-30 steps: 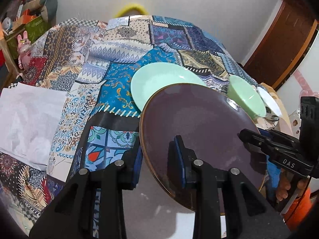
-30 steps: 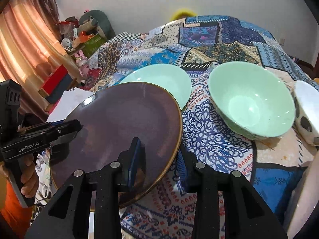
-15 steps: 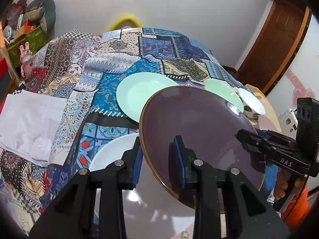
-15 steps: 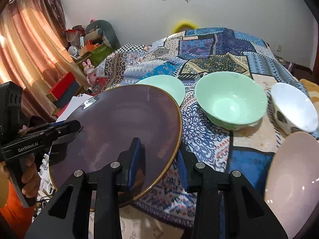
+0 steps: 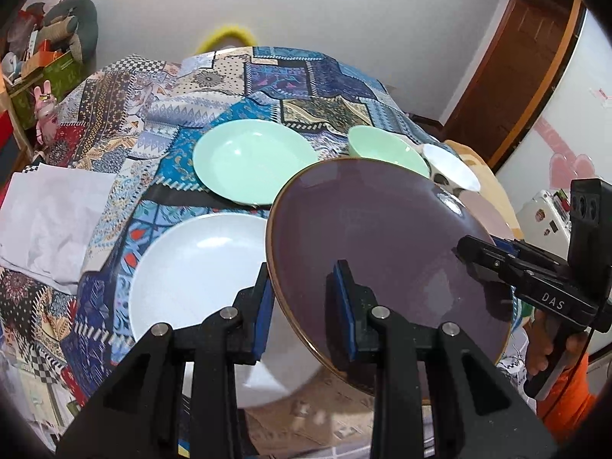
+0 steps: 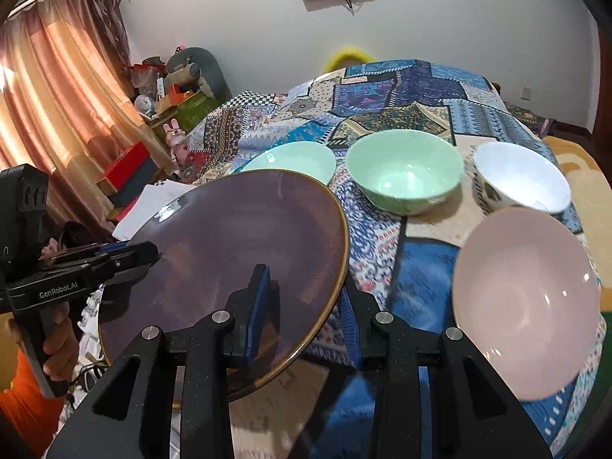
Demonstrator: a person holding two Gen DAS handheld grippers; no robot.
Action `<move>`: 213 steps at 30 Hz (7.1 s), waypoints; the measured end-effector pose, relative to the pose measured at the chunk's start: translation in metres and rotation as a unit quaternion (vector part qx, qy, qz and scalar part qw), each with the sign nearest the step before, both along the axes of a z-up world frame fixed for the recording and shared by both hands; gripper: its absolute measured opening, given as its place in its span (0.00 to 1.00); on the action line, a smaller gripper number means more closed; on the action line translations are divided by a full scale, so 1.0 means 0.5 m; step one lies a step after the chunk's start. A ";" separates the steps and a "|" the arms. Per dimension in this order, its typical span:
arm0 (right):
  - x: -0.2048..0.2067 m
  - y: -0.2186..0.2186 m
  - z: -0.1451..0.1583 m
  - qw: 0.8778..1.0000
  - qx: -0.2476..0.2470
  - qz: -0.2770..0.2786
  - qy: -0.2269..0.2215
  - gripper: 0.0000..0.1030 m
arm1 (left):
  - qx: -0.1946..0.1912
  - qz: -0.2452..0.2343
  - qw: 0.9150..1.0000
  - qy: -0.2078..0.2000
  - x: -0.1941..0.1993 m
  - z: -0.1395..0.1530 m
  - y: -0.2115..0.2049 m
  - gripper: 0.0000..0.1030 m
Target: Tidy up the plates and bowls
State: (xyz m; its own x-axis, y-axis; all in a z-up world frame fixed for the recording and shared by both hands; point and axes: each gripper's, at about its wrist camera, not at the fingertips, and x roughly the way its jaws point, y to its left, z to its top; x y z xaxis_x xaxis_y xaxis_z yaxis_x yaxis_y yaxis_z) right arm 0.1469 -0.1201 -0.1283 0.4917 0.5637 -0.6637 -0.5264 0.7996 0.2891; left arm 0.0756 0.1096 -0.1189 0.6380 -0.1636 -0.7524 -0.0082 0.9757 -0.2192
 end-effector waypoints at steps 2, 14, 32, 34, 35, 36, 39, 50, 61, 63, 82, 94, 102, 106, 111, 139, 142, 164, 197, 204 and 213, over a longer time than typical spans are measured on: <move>-0.007 -0.013 -0.002 1.000 0.001 -0.001 0.001 0.31 | 0.000 -0.004 1.000 0.001 -0.008 0.000 -0.012 0.29; -0.032 -0.077 -0.042 1.000 0.003 -0.012 0.025 0.31 | -0.009 -0.024 0.999 0.028 -0.027 -0.040 -0.077 0.29; -0.022 -0.131 -0.124 0.996 0.004 -0.045 0.071 0.31 | -0.008 -0.045 0.996 0.082 0.027 -0.138 -0.137 0.29; -0.021 -0.135 -0.127 0.996 0.002 -0.048 0.070 0.31 | -0.006 -0.047 0.995 0.084 0.032 -0.144 -0.142 0.29; -0.019 -0.137 -0.129 0.996 0.002 -0.049 0.070 0.31 | -0.003 -0.048 0.995 0.086 0.035 -0.147 -0.144 0.29; -0.018 -0.139 -0.131 0.996 0.003 -0.050 0.070 0.31 | -0.001 -0.048 0.995 0.088 0.037 -0.150 -0.146 0.29; -0.015 -0.140 -0.130 0.996 -0.001 -0.053 0.066 0.31 | 0.000 -0.049 0.995 0.091 0.043 -0.158 -0.149 0.29; -0.020 -0.134 -0.123 0.997 -0.039 -0.054 0.050 0.33 | 0.009 -0.046 0.995 0.089 0.036 -0.156 -0.151 0.29; -0.047 -0.142 -0.085 0.996 -0.052 -0.061 0.031 0.33 | 0.018 -0.026 0.998 0.046 -0.017 -0.097 -0.128 0.29; -0.052 -0.137 -0.073 0.996 -0.053 -0.061 0.022 0.33 | 0.024 -0.017 0.999 0.035 -0.031 -0.083 -0.118 0.29; -0.027 0.036 -0.005 0.998 -0.059 0.020 -0.030 0.50 | 0.051 0.120 0.991 -0.007 -0.125 -0.054 0.074 0.61; 0.037 0.176 -0.046 0.992 -0.094 0.086 0.007 0.51 | 0.013 0.153 0.987 0.050 -0.129 -0.135 0.171 0.61; 0.089 0.248 -0.096 0.982 -0.132 0.125 0.057 0.51 | -0.025 0.150 0.986 0.074 -0.121 -0.170 0.197 0.51; 0.107 0.282 -0.119 0.974 -0.155 0.147 0.080 0.49 | -0.054 0.144 0.984 0.085 -0.111 -0.186 0.208 0.43; 0.121 0.306 -0.137 0.966 -0.177 0.165 0.093 0.38 | -0.055 0.127 0.987 0.080 -0.103 -0.187 0.200 0.36; 0.114 0.334 -0.150 0.965 -0.166 0.169 0.116 0.32 | -0.068 0.144 0.985 0.069 -0.094 -0.177 0.191 0.34; 0.107 0.326 -0.136 0.967 -0.157 0.170 0.104 0.31 | -0.056 0.148 0.985 0.063 -0.098 -0.168 0.191 0.34; 0.036 0.198 -0.023 0.986 -0.099 0.127 0.032 0.29 | -0.017 0.118 0.993 -0.003 -0.120 -0.043 0.093 0.34; -0.016 -0.097 -0.071 0.997 -0.050 0.023 0.063 0.29 | 0.006 0.004 0.999 0.047 -0.028 -0.076 -0.143 0.34; -0.015 -0.119 -0.097 0.996 -0.036 0.015 0.082 0.29 | 0.008 -0.001 0.998 0.065 -0.019 -0.101 -0.156 0.34; -0.018 -0.124 -0.103 0.996 -0.030 0.007 0.080 0.29 | 0.009 -0.002 0.997 0.074 -0.006 -0.119 -0.156 0.35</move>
